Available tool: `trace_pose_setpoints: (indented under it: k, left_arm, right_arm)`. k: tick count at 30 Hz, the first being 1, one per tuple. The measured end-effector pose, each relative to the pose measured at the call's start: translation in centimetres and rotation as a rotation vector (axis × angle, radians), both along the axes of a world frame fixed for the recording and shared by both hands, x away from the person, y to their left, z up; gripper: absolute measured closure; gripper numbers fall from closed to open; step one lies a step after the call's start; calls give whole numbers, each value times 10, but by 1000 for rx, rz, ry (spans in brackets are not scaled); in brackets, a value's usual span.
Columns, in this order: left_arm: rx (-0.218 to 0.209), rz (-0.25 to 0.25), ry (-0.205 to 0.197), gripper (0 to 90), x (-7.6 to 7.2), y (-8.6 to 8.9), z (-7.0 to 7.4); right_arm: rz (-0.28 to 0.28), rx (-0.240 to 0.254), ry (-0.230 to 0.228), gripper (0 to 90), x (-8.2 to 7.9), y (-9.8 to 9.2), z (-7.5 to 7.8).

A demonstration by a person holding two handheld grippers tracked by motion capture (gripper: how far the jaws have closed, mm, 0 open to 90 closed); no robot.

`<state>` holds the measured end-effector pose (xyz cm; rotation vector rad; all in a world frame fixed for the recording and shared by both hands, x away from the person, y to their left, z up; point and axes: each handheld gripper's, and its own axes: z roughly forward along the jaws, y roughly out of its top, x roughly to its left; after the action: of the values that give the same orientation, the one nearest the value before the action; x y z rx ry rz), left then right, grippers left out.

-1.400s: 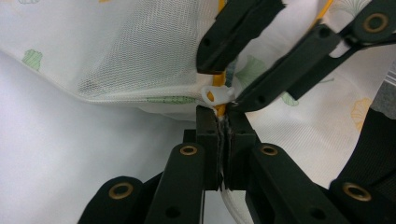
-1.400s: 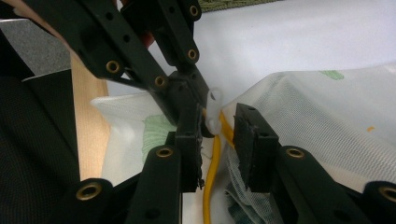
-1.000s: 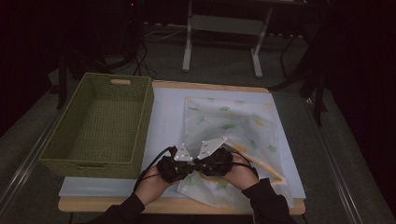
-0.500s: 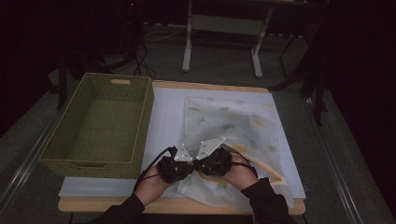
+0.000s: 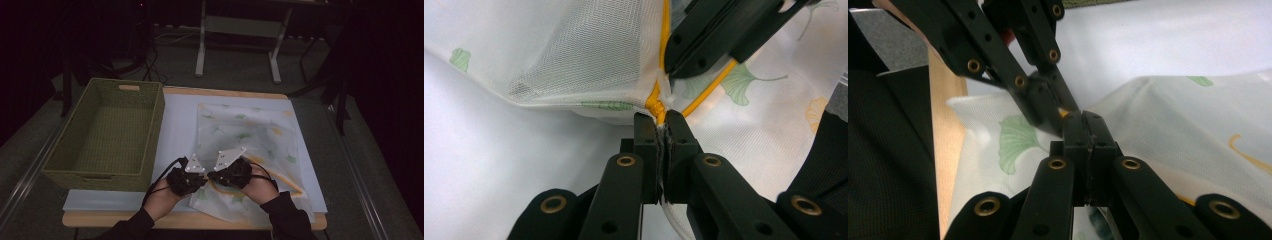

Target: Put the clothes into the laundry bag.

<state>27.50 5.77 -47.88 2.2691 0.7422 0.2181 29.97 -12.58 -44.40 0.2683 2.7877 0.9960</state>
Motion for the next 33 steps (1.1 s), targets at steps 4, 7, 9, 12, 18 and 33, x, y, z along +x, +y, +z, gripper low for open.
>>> trace_pose_setpoints:
  k: [4,7,9,12,18,33]
  left_arm:
    - [-5,-5,-3,876,0,0,1]
    - [-7,-1,-7,876,0,0,2]
    - [-5,2,-18,876,-1,0,1]
    - [8,0,-28,875,-1,1,2]
    - [-2,6,-27,874,-2,3,2]
    - [-21,-17,-27,874,-3,6,1]
  right_arm:
    - [6,-23,11,900,-1,-1,-4]
    - [-7,-37,14,852,1,-1,-7]
    - [-10,-49,28,850,2,-2,-8]
    - [-9,-61,22,835,1,-2,-10]
    - [11,-80,44,803,0,-4,-11]
    - [28,-106,4,676,4,6,-13]
